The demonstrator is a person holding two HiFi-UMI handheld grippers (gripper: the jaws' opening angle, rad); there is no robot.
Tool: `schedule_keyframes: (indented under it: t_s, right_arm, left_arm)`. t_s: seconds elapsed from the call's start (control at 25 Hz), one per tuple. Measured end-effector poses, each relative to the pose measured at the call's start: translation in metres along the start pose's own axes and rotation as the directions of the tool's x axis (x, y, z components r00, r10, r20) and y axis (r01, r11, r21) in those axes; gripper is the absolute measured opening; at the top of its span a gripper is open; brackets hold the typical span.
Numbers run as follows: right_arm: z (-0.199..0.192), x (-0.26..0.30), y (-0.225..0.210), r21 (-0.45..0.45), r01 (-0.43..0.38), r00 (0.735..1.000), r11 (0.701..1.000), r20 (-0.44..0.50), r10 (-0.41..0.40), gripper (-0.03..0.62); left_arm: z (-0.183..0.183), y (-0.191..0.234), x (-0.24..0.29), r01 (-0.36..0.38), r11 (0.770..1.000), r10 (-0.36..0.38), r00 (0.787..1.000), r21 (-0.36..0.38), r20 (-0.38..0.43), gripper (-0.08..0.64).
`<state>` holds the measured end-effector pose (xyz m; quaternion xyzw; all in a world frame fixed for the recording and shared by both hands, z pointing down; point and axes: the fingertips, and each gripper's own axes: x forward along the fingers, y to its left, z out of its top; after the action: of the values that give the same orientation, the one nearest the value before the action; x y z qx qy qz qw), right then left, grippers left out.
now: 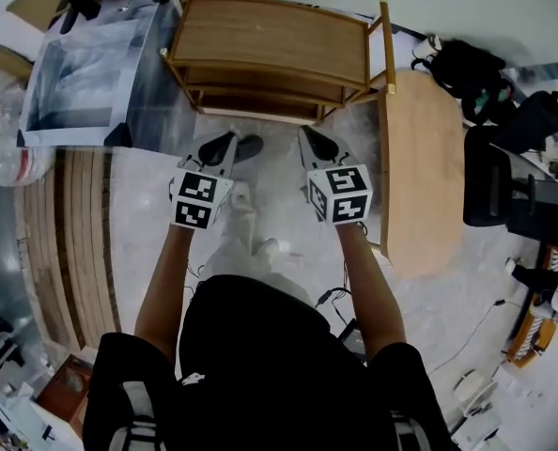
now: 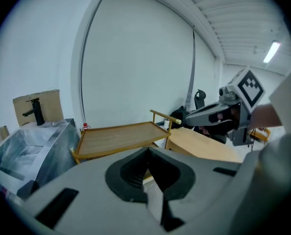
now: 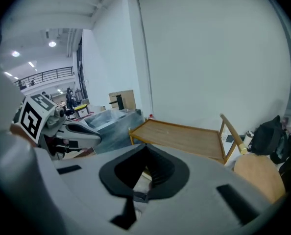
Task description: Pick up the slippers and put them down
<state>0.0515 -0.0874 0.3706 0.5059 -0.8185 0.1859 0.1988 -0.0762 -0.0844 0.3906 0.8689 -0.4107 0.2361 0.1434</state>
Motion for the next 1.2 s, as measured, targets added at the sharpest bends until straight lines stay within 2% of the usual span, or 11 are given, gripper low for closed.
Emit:
schedule_keyframes:
  t_s: [0.08, 0.36, 0.76, 1.04, 1.2]
  right_arm:
    - [0.009, -0.014, 0.003, -0.007, 0.004, 1.0, 1.0, 0.023, -0.004, 0.0]
    - [0.044, -0.061, 0.02, -0.034, 0.014, 0.993, 0.999, 0.121, -0.01, 0.0]
    - [0.073, -0.122, 0.046, -0.074, 0.012, 0.973, 0.997, 0.231, 0.006, -0.001]
    - [0.079, -0.175, 0.062, -0.099, 0.015, 0.957, 0.995, 0.291, 0.014, 0.0]
    - [0.074, -0.199, 0.07, -0.099, 0.017, 0.951, 0.995, 0.308, 0.014, -0.001]
  left_arm:
    - [0.012, -0.01, -0.015, 0.008, 1.0, -0.007, 1.0, -0.021, 0.028, 0.006]
    - [0.048, -0.031, -0.064, -0.007, 1.0, 0.008, 0.992, -0.008, 0.124, 0.006]
    - [0.1, -0.057, -0.123, -0.04, 0.999, 0.031, 0.963, 0.031, 0.266, 0.006]
    - [0.114, -0.097, -0.154, -0.05, 0.993, 0.012, 0.949, 0.111, 0.316, 0.008]
    - [0.116, -0.115, -0.173, -0.057, 0.992, 0.016, 0.941, 0.111, 0.338, 0.006]
